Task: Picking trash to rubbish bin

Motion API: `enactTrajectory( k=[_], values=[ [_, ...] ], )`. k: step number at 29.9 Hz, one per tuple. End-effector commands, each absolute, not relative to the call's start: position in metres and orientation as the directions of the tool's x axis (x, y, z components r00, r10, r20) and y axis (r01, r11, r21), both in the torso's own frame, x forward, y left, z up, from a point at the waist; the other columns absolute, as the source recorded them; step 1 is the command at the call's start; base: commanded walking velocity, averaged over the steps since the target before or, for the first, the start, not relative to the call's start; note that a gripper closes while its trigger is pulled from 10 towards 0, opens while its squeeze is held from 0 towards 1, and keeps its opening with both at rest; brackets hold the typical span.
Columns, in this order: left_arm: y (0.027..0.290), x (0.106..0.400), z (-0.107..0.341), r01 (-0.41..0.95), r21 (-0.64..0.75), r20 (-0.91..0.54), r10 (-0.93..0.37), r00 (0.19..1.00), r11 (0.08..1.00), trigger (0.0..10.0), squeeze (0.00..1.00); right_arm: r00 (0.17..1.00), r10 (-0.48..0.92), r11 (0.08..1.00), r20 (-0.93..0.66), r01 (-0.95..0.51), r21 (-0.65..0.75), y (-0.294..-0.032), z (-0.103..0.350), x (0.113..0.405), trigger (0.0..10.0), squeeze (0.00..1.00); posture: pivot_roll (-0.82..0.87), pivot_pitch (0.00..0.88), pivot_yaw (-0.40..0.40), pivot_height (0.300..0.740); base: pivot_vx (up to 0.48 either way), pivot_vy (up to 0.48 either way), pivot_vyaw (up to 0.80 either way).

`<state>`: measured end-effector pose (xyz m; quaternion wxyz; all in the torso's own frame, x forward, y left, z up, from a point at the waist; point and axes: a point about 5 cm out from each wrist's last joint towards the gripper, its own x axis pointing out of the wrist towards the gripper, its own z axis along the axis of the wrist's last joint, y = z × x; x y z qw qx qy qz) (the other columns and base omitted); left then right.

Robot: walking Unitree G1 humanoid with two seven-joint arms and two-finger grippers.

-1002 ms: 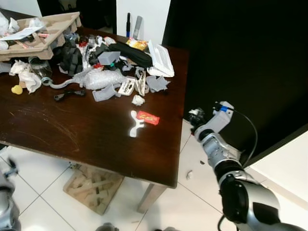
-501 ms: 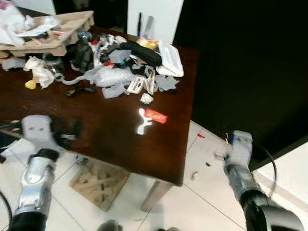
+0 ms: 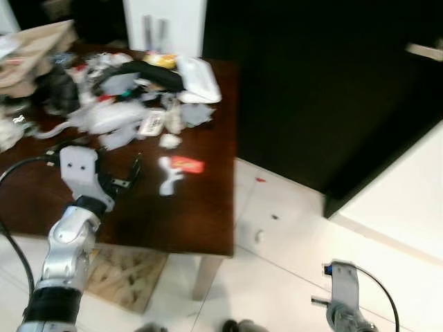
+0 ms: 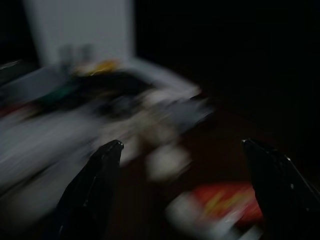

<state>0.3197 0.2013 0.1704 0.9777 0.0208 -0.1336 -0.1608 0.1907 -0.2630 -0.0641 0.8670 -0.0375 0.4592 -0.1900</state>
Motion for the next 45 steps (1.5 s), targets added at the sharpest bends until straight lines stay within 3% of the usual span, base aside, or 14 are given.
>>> enactTrajectory(
  k=[1, 6, 9, 10, 17, 33, 41, 45],
  values=[
    [0.194, 0.323, 0.165, 0.313, 0.100, 0.207, -0.327, 0.922, 0.945, 10.0, 0.00, 0.483, -0.338, 0.937, -0.808, 0.254, -0.240, -0.257, -0.070, 0.183, 10.0, 0.00, 0.19, 0.158, -0.070, 0.740, 0.000, 0.000, 0.00],
    [0.184, 0.340, 0.158, 0.272, 0.146, 0.130, -0.291, 0.948, 0.951, 10.0, 0.00, 0.479, -0.310, 0.949, -0.821, 0.215, -0.232, -0.250, -0.074, 0.179, 10.0, 0.00, 0.18, 0.160, -0.066, 0.740, 0.000, 0.000, 0.00],
    [0.179, 0.349, 0.140, 0.258, 0.166, 0.005, -0.262, 0.965, 0.952, 10.0, 0.00, 0.476, -0.305, 0.950, -0.825, 0.210, -0.230, -0.248, -0.075, 0.178, 10.0, 0.00, 0.18, 0.160, -0.066, 0.740, 0.000, 0.000, 0.00],
    [0.179, 0.352, 0.122, 0.234, 0.173, -0.123, -0.215, 0.969, 0.957, 10.0, 0.00, 0.475, -0.303, 0.951, -0.826, 0.208, -0.229, -0.248, -0.076, 0.178, 10.0, 0.00, 0.18, 0.160, -0.066, 0.740, 0.000, 0.000, 0.00],
    [0.173, 0.355, 0.111, 0.237, 0.149, -0.253, -0.195, 0.948, 0.960, 10.0, 0.00, 0.460, -0.306, 0.950, -0.834, 0.207, -0.235, -0.250, -0.077, 0.174, 10.0, 0.00, 0.16, 0.159, -0.052, 0.740, 0.000, 0.000, 0.00],
    [0.123, 0.353, 0.133, 0.420, 0.142, -0.168, -0.396, 0.903, 0.897, 10.0, 0.00, 0.484, -0.291, 0.956, -0.825, 0.189, -0.226, -0.246, -0.074, 0.183, 10.0, 0.00, 0.16, 0.150, -0.055, 0.740, 0.000, 0.000, 0.00],
    [0.114, 0.346, 0.133, 0.429, 0.142, -0.193, -0.400, 0.896, 0.892, 10.0, 0.00, 0.480, -0.286, 0.957, -0.830, 0.181, -0.225, -0.245, -0.075, 0.181, 10.0, 0.00, 0.17, 0.144, -0.059, 0.740, 0.000, 0.000, 0.00],
    [0.117, 0.338, 0.130, 0.393, 0.125, -0.279, -0.347, 0.895, 0.911, 10.0, 0.00, 0.476, -0.286, 0.957, -0.831, 0.182, -0.225, -0.247, -0.075, 0.180, 10.0, 0.00, 0.16, 0.141, -0.057, 0.740, 0.000, 0.000, 0.00]
  ],
)
